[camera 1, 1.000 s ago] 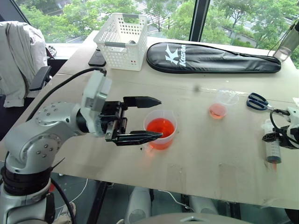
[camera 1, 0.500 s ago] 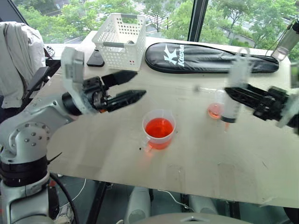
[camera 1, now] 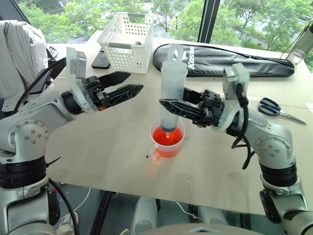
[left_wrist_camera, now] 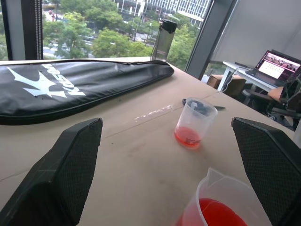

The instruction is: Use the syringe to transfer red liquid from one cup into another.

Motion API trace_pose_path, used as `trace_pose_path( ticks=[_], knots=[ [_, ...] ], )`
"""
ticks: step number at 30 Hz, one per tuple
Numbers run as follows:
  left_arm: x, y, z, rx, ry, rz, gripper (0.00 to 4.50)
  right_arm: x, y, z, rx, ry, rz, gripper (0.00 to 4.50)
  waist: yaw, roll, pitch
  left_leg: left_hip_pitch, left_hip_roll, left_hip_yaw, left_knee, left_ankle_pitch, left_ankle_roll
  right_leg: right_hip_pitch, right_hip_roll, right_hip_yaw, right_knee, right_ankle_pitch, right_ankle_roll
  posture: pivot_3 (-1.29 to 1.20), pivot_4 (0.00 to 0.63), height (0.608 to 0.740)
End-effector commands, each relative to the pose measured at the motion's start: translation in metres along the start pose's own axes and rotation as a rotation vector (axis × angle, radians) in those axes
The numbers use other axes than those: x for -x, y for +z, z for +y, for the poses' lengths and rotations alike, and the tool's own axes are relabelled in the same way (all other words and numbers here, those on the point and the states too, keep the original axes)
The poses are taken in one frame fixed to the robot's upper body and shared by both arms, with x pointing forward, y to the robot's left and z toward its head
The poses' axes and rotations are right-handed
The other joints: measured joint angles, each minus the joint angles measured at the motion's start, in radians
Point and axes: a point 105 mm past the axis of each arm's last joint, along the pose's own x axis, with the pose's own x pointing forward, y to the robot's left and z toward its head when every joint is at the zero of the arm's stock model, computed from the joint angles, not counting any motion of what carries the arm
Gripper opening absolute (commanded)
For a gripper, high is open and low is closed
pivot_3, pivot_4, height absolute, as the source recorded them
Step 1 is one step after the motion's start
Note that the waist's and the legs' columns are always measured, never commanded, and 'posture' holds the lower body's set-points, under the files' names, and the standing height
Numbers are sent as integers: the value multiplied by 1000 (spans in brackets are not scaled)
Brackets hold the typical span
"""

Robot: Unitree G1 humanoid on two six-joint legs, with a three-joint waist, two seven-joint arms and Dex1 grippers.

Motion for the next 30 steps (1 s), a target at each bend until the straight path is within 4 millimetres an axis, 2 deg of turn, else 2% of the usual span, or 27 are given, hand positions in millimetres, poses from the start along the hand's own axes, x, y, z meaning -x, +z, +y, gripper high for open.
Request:
trace_pose_path(
  ticks=[1,8,14,22,30],
  knots=[
    [4,25,-15,-59,-56,-40,4500,-2,3,-2,93,26,-35,1568,-1,0,0,0,0,0,0,0,0,0,0,0,1,0,0,0,150,724],
    [-2,58,-34,-39,-190,-80,4500,5,-26,-12,124,-2,-21,1568,1,-1,0,1,0,0,0,0,0,1,0,0,1,0,0,0,150,724],
    [-15,50,-38,-160,-242,6,4500,-1,-34,-9,144,54,-31,1568,-2,-1,1,2,0,1,0,0,0,1,1,1,2,0,0,0,150,724],
    [-22,48,-36,-196,-324,34,4500,3,-38,3,125,189,-7,1566,0,-1,1,2,0,1,0,0,-1,1,1,1,1,0,0,0,150,724],
    [-33,47,-40,-215,-435,67,4500,3,-44,-7,119,228,40,1566,0,-1,1,2,0,1,1,0,-1,1,1,1,2,0,0,0,150,724]
  ],
)
